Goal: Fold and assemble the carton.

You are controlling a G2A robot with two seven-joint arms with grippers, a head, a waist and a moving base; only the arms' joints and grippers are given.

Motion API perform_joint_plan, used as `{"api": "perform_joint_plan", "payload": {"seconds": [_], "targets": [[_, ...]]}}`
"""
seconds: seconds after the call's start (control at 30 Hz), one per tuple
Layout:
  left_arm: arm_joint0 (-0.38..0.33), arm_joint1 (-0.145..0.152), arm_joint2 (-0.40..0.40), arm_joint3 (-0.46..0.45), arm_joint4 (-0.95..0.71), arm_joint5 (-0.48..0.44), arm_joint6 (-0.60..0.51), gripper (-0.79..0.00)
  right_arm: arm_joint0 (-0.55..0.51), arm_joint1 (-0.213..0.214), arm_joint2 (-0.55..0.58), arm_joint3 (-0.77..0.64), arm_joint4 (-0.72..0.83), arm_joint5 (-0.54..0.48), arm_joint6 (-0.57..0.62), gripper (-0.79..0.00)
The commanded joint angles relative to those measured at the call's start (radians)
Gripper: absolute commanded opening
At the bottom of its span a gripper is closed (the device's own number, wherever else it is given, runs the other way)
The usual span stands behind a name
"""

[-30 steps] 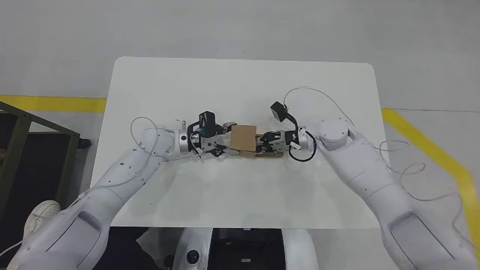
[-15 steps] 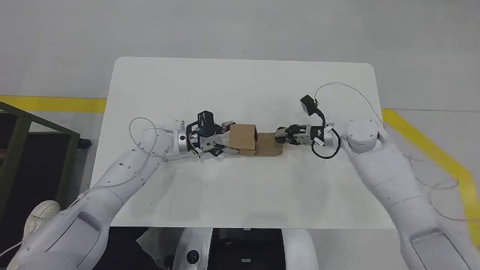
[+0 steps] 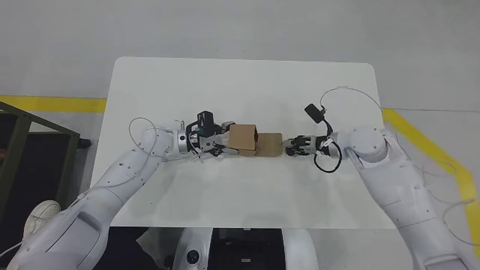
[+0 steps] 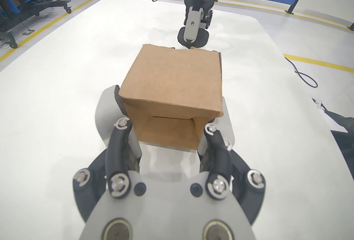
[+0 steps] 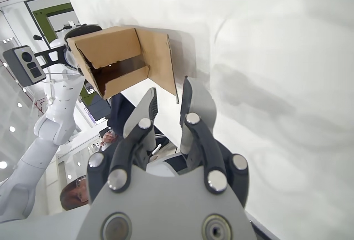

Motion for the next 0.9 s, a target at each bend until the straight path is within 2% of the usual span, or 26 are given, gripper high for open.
{"api": "perform_joint_plan", "payload": {"seconds": [0.0,0.23,0.5,0.87], "targets": [[0.001,0.000,0.000,0.000,0.001,0.000,0.001,-0.397,0.003,-0.002,-0.003,0.019,0.009,-0.023,-0.014,-0.730],[0.002,0.001,-0.002,-0.003,0.002,0.003,0.001,-0.397,0.020,-0.009,-0.025,0.078,0.036,-0.085,-0.012,-0.542],[0.003,0.001,-0.003,-0.008,0.003,0.001,-0.002,-0.406,0.043,-0.020,-0.056,0.117,0.045,-0.133,-0.026,-0.545],[0.005,0.001,-0.006,-0.013,0.001,0.000,-0.006,-0.419,0.099,-0.056,-0.131,0.219,0.120,-0.209,-0.031,-0.551]]}}
